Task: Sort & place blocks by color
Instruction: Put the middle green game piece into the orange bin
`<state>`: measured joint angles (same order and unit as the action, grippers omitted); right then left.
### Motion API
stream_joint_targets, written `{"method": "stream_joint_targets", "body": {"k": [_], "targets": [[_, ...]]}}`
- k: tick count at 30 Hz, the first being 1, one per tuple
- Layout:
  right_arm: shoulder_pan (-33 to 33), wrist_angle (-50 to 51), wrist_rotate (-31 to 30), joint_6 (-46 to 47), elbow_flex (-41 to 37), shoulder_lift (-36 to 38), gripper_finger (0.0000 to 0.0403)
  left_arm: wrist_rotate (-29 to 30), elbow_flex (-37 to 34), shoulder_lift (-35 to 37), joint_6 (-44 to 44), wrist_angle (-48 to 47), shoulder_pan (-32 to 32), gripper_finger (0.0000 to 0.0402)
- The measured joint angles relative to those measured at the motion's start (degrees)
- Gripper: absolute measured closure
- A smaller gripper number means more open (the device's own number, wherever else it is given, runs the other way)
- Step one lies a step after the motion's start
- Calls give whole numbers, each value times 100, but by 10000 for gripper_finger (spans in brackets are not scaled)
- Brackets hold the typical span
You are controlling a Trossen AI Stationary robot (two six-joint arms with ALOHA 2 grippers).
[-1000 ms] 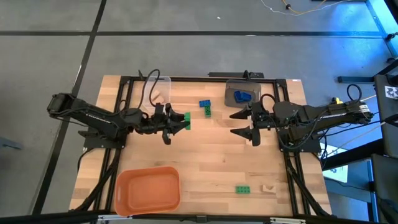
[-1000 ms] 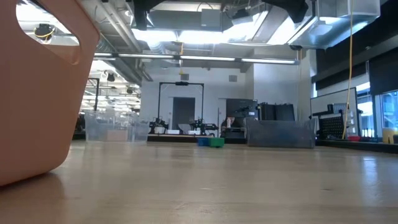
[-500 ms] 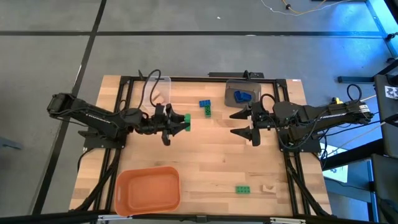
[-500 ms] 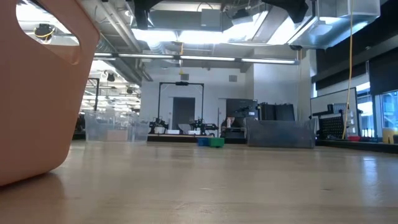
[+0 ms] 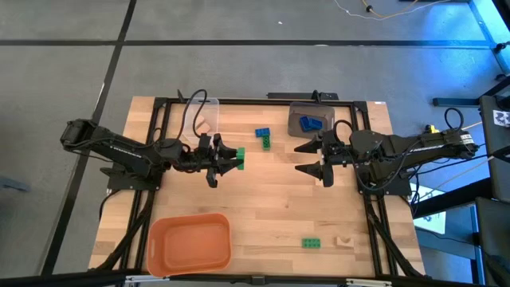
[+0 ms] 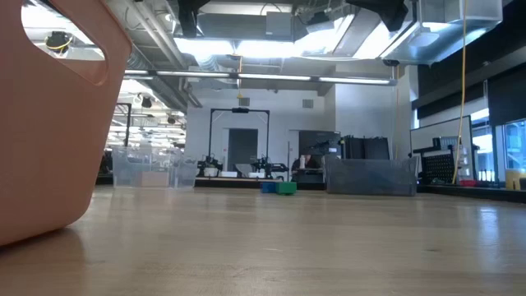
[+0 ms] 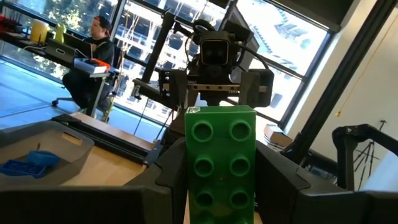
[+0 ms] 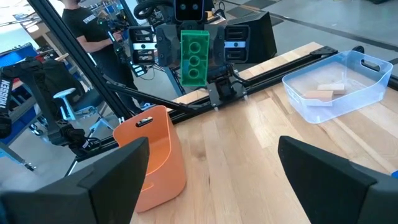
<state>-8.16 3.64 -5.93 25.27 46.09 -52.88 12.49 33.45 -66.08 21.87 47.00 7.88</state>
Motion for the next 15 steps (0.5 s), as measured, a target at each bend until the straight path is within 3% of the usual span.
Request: {"method": "stream_joint_targets", "body": {"k": [15], "targets": [[0,0,4,-152,0,0,46,-138,0,0,0,0,0,275]]}}
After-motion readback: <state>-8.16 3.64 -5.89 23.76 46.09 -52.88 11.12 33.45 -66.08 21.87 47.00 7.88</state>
